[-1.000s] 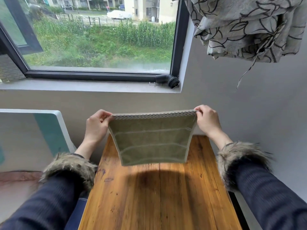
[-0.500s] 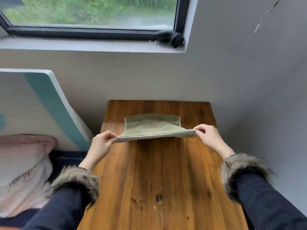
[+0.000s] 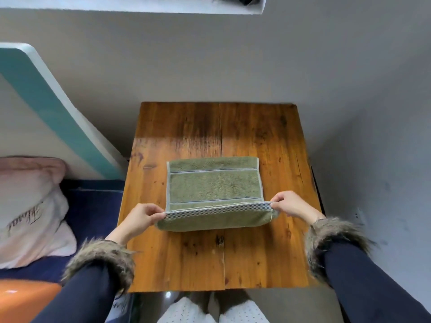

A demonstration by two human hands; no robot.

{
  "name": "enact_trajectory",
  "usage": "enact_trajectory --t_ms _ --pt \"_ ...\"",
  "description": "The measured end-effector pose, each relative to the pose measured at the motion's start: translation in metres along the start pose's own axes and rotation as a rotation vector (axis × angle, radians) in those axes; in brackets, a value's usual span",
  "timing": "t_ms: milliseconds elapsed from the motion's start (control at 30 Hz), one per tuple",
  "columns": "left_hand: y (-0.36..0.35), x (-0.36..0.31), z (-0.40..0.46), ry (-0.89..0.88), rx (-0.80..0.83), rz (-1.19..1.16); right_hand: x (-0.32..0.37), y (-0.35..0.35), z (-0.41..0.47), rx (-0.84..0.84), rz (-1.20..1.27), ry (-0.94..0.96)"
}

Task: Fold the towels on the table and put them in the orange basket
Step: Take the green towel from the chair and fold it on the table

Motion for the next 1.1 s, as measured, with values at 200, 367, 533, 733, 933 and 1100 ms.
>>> enact_trajectory --t_ms 200,367,533,733,933,1100 --pt "0.036 -0.034 0.017 -0.105 -0.198 -0.052 0.028 0.025 0.022 -0.134 0.075 0.078" --pt "0.060 -0.045 0.046 -0.127 -0.346 -0.149 0.052 0.052 0.044 -0.297 0.239 0.211" --pt "0.064 -0.046 0.085 -0.130 -0.386 -0.187 0.061 0.053 0.089 -0.327 0.198 0.213" --pt "0.060 -0.046 0.127 -0.095 -0.374 -0.171 0.056 0.047 0.132 -0.326 0.192 0.168" --pt "0.064 -0.050 0.151 -0.108 -0.411 -0.214 0.049 0.044 0.153 -0.349 0.246 0.130" --pt "0.048 -0.025 0.172 0.000 -0.360 -0.219 0.048 0.035 0.167 -0.345 0.249 0.106"
Point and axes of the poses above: each hand's wrist, its own z-axis towards the middle knuckle, its own y-axis out of the back of the hand, x = y × z, the point moved 10 cm from there along z, towards the middle knuckle
